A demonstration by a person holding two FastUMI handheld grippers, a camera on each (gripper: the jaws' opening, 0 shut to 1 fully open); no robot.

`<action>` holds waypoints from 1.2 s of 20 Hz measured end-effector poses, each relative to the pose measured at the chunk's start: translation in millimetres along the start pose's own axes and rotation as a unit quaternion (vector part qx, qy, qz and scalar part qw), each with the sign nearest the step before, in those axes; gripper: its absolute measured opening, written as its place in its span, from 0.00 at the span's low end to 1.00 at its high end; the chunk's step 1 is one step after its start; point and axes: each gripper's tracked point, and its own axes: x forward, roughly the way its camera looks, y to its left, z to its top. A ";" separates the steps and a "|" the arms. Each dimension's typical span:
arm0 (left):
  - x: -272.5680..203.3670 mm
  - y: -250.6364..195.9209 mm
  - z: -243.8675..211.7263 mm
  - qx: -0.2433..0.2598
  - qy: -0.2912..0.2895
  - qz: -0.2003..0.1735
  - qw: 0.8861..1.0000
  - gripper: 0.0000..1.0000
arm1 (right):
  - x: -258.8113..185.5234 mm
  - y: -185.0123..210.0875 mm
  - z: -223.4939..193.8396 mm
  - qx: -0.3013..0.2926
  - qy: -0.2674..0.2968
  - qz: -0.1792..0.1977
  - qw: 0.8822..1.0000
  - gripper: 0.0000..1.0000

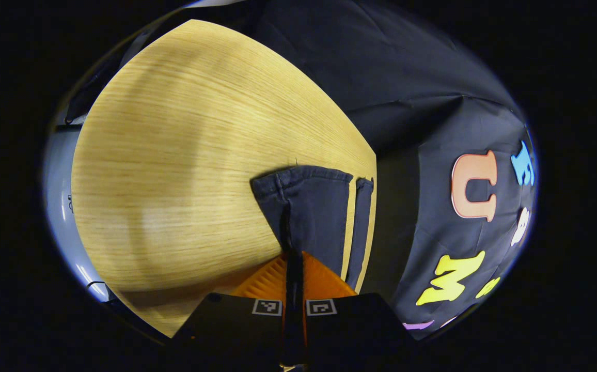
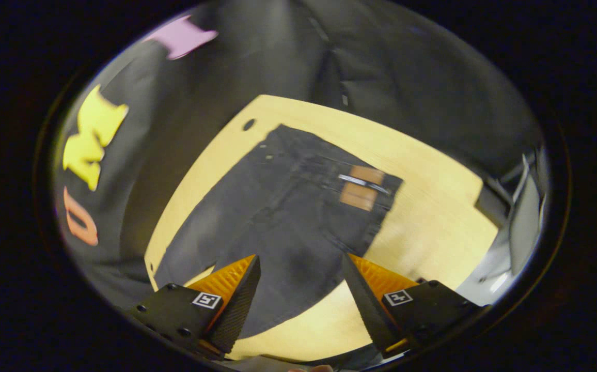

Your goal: Grasp the waist and the cuffs of the jeans and fold them to make the two legs overlap; first hold the waist and fold one-third of the jeans toward the cuffs, then hold the cuffs and fold the remaining one-third in the same direction to finish folding.

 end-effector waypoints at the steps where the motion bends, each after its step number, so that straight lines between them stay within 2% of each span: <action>1: 0.4 1.2 -0.5 0.003 0.000 0.000 1.000 0.03 | 3.2 -17.3 1.1 0.014 0.007 -0.014 1.000 0.98; 3: 0.9 0.1 0.3 0.001 -0.001 0.000 1.000 0.03 | 13.1 -45.9 -2.4 0.020 0.012 -0.044 0.999 0.98; 7: 1.0 0.2 0.9 -0.004 0.002 0.000 1.000 0.03 | 34.0 -42.5 -8.2 0.064 0.024 -0.024 0.997 0.98; 8: 0.3 0.1 0.7 -0.005 0.003 0.001 1.000 0.03 | 36.9 -39.1 -3.8 0.059 0.017 -0.023 0.998 0.98; 9: 0.8 0.3 0.7 -0.006 0.003 0.002 1.000 0.03 | 43.3 -30.1 -0.1 0.052 0.011 -0.011 0.999 0.93; 10: 0.2 0.9 0.8 -0.008 0.004 0.002 1.000 0.03 | 45.2 -24.4 0.6 0.048 0.015 -0.007 0.999 0.98; 11: 1.3 0.1 1.3 -0.011 0.004 0.002 1.000 0.03 | 48.7 -19.5 4.4 0.044 0.009 -0.004 0.999 0.92; 13: 0.7 0.1 1.2 -0.013 0.004 0.001 1.000 0.03 | 55.1 -15.0 6.4 0.033 0.011 0.000 0.999 0.96; 15: 1.7 0.3 0.7 -0.011 0.004 0.001 1.000 0.03 | 59.1 -20.3 10.5 0.042 0.009 -0.006 0.999 0.86; 18: 2.3 -0.1 0.6 -0.010 0.004 0.001 1.000 0.03 | 60.3 -38.4 10.4 0.065 0.008 -0.016 0.998 0.45; 21: 2.1 0.1 0.6 -0.010 0.005 0.002 1.000 0.03 | 62.1 -37.8 13.7 0.112 0.001 0.015 0.994 0.01; 24: 2.6 0.1 0.8 -0.011 0.006 0.005 1.000 0.03 | 61.5 -38.8 11.9 0.079 -0.005 0.011 0.997 0.01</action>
